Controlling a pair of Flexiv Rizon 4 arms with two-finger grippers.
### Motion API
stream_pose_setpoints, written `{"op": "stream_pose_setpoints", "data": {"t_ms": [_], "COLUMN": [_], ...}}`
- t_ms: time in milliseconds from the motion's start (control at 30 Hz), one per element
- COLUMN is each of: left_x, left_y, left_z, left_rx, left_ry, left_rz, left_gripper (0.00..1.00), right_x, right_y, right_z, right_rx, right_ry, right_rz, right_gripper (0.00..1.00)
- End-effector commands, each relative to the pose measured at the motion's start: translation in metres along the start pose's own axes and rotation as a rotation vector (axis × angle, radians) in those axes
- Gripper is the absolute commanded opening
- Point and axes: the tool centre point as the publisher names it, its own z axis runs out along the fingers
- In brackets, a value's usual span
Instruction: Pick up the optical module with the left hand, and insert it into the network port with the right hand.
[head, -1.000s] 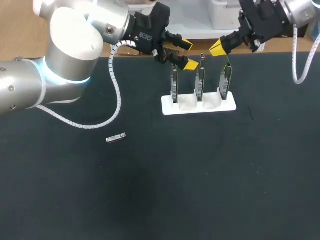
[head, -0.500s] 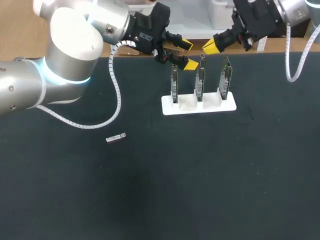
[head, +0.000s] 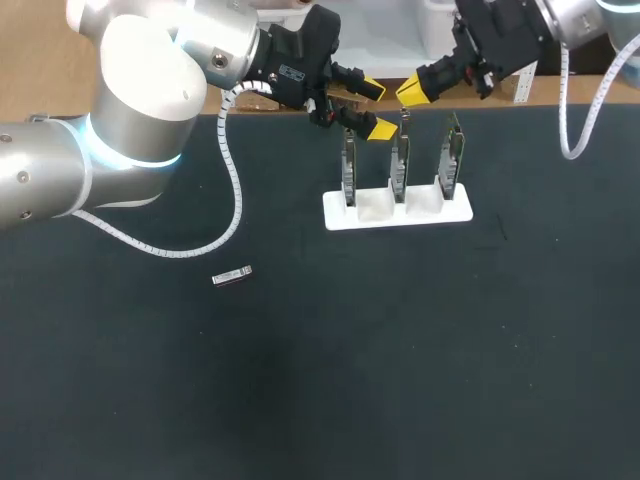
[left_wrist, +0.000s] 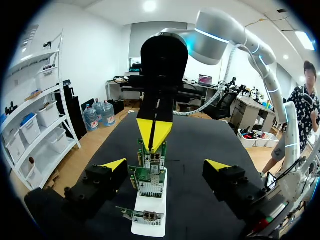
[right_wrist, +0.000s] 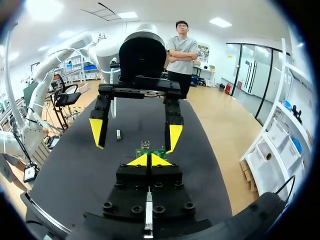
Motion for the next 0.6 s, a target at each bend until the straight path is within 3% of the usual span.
{"op": "stream_pose_setpoints", "data": {"t_ms": [33, 600], "left_x": [-0.0016, -0.0016], "left_y": [0.0025, 0.0025], "left_z": [0.0009, 0.0009], "left_rx": [0.004, 0.004], "left_ry": [0.008, 0.008], "left_rz": [-0.003, -0.003], "left_gripper": [1.00, 1.00], "right_x": [0.0030, 0.0123], "right_y": [-0.0026, 0.0010], "right_z": [0.0029, 0.0076], "right_rx": [-0.009, -0.020], "right_ry": [0.004, 0.024], "right_rz": [0.005, 0.023], "right_gripper": [0.00, 0.00]}}
